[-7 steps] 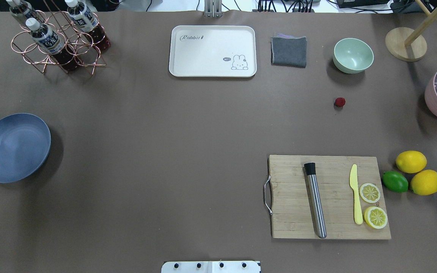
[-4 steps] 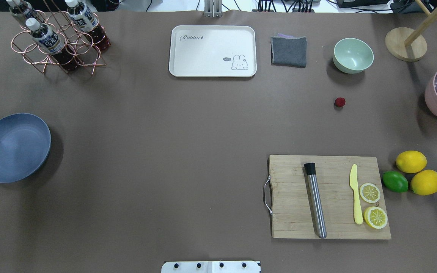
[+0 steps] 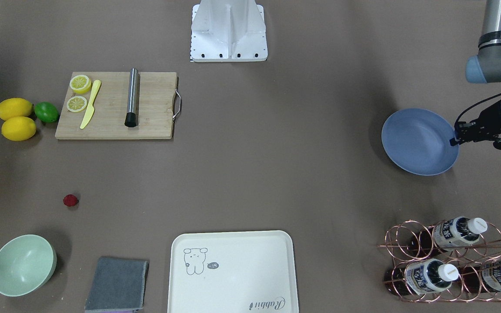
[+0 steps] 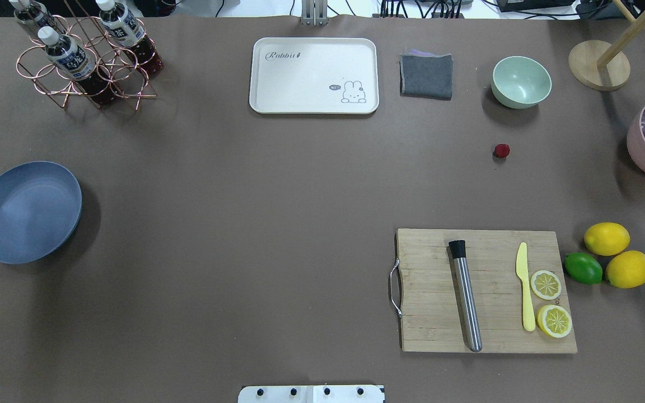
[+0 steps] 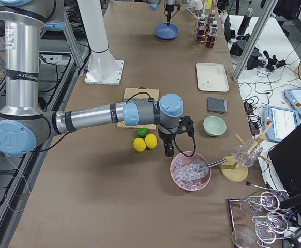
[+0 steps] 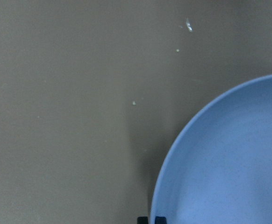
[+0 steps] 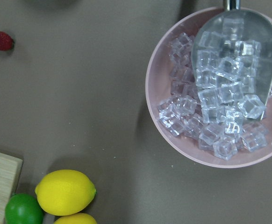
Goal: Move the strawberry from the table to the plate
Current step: 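Push the blue plate toward the table center with the left gripper, then hold the blue plate with the left gripper while the right gripper reaches the strawberry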
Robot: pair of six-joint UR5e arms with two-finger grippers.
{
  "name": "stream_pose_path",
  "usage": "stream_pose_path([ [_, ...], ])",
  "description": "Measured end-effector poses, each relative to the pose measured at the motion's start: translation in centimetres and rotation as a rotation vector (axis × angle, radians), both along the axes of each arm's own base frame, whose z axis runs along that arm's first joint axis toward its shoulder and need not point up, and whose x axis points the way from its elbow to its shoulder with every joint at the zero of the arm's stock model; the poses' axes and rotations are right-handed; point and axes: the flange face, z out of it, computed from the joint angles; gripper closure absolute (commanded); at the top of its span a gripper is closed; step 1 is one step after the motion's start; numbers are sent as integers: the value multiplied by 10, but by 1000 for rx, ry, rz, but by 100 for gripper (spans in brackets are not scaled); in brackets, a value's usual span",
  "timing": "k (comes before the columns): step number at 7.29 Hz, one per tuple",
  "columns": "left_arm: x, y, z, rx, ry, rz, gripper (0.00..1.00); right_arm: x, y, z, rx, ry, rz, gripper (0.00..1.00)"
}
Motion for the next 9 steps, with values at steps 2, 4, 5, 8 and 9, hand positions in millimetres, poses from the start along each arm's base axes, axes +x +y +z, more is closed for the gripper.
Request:
stream_pose_path([
  [2, 17, -20, -86, -84, 118, -57, 100, -33, -24, -35, -25, -43, 14, 0],
  [4, 76, -23, -187, -162, 189, -105, 100, -110, -55, -87, -77, -52, 14, 0],
  [5, 127, -16, -231, -187, 203, -129, 100, -141, -68, -100, -69, -40, -1, 0],
  [8, 257, 16, -317, -212, 194, -199, 100, -221, -120, -89, -32, -33, 28, 0],
  [9, 289, 30, -336, -213, 183, -217, 100, -252, -124, -82, -25, -18, 62, 0],
])
